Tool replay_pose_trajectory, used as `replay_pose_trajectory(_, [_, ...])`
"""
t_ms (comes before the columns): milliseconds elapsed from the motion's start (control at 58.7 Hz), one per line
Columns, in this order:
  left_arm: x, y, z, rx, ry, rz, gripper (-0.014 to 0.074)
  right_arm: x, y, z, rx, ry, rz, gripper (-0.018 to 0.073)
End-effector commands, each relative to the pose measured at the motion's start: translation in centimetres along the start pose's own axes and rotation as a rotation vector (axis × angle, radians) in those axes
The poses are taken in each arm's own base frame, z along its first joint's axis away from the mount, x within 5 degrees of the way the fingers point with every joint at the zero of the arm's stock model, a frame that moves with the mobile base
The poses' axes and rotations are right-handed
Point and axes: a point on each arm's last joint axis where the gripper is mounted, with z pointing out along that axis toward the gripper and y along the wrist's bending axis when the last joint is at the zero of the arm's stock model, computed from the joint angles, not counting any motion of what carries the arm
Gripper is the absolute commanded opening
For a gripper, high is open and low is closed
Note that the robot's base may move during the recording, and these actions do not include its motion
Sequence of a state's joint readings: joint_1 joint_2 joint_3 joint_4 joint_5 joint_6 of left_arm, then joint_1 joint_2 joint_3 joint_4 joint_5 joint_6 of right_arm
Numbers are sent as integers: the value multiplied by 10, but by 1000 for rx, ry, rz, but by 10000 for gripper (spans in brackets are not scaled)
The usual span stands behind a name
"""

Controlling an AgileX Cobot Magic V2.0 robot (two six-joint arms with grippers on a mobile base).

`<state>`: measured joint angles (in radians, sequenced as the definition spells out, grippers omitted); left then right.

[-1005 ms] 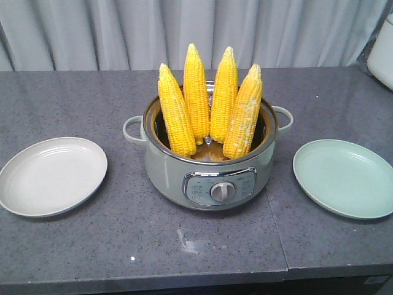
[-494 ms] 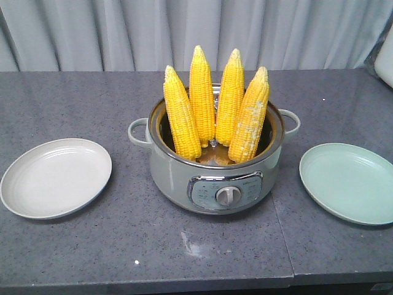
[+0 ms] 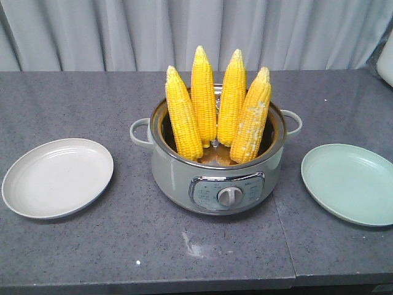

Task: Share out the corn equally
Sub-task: 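Approach closer and align the base in front of the steamer pot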

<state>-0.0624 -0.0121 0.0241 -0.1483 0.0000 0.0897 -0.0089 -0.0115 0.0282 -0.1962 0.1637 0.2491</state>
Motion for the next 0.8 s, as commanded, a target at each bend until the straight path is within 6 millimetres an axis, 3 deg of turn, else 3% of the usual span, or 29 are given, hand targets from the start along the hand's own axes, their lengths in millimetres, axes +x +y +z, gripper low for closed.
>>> replay_pose_trajectory(0, [-14,0,-2,-6,-99,-11,55,-1,1,0,-15,-58,-19,-2])
replay_pose_trajectory(784, [-14,0,-2,-6,-99,-11,55,0,1,0,-15,-57,-19,-2])
